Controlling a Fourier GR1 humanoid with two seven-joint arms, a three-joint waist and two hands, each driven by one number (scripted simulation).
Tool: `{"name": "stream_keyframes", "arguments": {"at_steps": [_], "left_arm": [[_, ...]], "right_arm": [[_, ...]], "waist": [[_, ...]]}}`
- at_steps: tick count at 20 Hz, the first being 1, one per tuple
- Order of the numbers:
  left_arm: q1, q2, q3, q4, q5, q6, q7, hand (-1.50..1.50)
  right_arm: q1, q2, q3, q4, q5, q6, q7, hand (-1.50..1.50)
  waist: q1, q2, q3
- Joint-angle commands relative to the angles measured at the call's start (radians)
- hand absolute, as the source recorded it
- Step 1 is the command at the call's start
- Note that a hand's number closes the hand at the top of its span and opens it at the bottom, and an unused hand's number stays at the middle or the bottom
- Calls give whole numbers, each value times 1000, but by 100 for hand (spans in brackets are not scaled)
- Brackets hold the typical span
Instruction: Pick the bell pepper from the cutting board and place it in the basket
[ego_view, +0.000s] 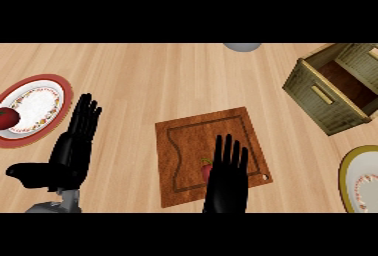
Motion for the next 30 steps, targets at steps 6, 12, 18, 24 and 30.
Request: {"name": "stream_keyframes", "arguments": {"at_steps": [6, 12, 18, 24, 30], "left_arm": [[6, -26, 16, 18, -35, -13, -38, 0], [23, -19, 64, 70, -9, -76, -69, 0], [15, -30, 45, -26, -46, -43, 32, 0], [34, -75, 23, 7, -68, -26, -18, 0], [37, -55, 35, -4, -60, -39, -5, 0]], "right_arm": [[-32, 14, -20, 140, -92, -67, 74, 150], [-114, 14, -42, 174, -92, 24, 22, 150], [-143, 14, 18, 207, -50, 6, 58, 150], [-21, -233, 103, -12, -194, 26, -401, 150], [40, -557, 167, -178, -341, -74, -842, 150]], "waist": [[1, 1, 0], [0, 1, 0], [2, 0, 0], [-11, 1, 0], [-13, 1, 2]]}}
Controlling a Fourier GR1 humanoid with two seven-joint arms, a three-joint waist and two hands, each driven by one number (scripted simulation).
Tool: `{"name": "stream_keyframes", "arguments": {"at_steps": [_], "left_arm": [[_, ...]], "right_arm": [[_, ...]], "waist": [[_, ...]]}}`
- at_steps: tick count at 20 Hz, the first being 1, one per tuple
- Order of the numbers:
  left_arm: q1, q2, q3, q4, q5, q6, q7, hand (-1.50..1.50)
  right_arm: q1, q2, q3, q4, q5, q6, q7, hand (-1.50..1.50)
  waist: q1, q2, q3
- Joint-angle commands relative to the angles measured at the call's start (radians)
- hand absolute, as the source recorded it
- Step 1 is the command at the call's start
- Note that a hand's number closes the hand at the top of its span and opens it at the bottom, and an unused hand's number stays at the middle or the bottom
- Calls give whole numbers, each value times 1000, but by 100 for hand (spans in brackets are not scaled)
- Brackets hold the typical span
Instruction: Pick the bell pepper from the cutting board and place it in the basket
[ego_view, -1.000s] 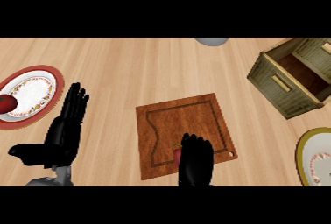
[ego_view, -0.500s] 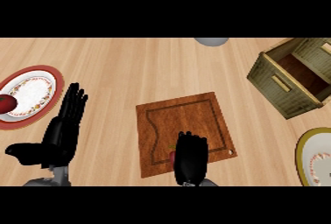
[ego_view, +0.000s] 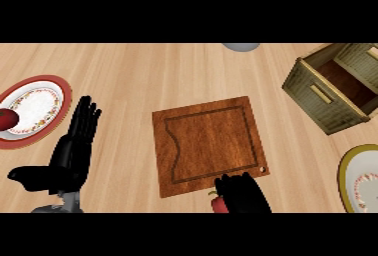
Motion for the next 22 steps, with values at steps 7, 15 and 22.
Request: {"name": "stream_keyframes", "arguments": {"at_steps": [7, 15, 22], "left_arm": [[7, 8, 17, -9, 17, -10, 15, 0], [43, 8, 36, -8, 6, 4, -19, 0], [55, 28, 52, -28, 22, -14, 4, 0]], "right_arm": [[153, -426, -194, -424, -491, -154, -526, 150], [323, -657, -469, -713, -924, -160, -726, 150], [418, -810, -844, -679, -1307, -46, -784, 150]], "waist": [[-30, 1, 0], [-59, -6, 0], [-63, -8, -1]]}}
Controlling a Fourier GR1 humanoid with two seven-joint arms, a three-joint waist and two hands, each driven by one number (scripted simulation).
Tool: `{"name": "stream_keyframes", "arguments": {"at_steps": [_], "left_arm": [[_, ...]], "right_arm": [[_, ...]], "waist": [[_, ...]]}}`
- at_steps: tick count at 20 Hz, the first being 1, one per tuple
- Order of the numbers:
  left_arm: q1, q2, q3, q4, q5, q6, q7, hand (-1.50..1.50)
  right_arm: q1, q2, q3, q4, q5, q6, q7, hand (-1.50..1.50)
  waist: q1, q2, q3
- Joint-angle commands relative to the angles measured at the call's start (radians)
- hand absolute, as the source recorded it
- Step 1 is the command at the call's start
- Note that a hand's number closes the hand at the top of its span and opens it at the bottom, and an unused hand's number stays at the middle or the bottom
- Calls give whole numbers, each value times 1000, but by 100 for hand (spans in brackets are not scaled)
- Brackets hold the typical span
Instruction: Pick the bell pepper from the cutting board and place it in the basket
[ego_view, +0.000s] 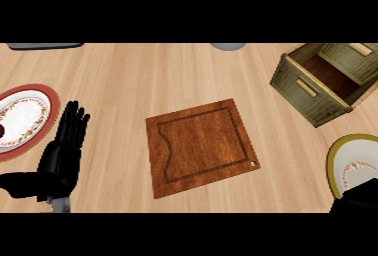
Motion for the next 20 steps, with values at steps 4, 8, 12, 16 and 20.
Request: {"name": "stream_keyframes", "arguments": {"at_steps": [4, 8, 12, 16, 20], "left_arm": [[4, 1, -3, -11, 0, -15, -2, 0], [-34, -27, -22, 34, -4, -16, 1, 0], [-81, -20, 2, 35, 0, -23, 26, 0], [-61, 8, 29, 41, 27, -90, 4, 0], [-72, -29, -8, 3, -26, -42, 39, 0]], "right_arm": [[86, -141, -413, 196, -315, 184, -101, 150], [60, -160, -564, 445, -301, 290, -209, 150], [-6, -152, -606, 634, -266, 386, -280, 150], [-141, -163, -591, 759, -281, 493, -251, 150], [-285, -127, -532, 940, -209, 527, -282, 150]], "waist": [[4, -2, -1], [30, 5, -1], [61, 10, -2], [77, 11, -2], [87, 12, -2]]}}
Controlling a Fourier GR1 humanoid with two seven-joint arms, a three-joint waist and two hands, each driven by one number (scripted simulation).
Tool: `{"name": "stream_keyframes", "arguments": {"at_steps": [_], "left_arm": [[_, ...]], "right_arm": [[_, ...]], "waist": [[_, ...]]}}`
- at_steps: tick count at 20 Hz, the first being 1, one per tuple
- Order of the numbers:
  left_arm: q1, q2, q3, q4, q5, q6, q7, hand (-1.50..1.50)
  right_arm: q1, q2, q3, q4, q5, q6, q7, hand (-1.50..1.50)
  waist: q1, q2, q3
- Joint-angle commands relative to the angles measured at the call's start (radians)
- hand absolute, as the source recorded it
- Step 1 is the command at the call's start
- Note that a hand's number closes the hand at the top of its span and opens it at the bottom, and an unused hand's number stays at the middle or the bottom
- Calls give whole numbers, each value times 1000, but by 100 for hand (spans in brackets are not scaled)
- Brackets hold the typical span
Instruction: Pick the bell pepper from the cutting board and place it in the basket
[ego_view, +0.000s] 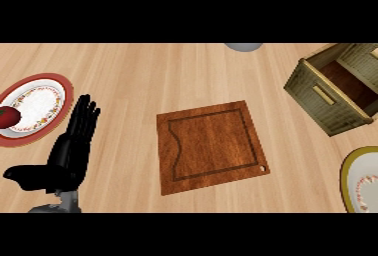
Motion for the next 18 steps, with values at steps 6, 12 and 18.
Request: {"name": "stream_keyframes", "arguments": {"at_steps": [6, 12, 18], "left_arm": [[-39, -44, -8, 68, -47, 11, -25, 0], [-26, -31, 0, -6, -36, -10, 23, 0], [5, -22, 26, -42, -4, -40, 64, 0]], "right_arm": [[-323, 71, 124, 380, 235, 60, -129, 150], [-463, 184, 227, 541, 435, 6, -219, 150], [-611, 259, 239, 748, 555, -11, -306, 150]], "waist": [[19, 5, 0], [21, 3, 0], [13, 1, 0]]}}
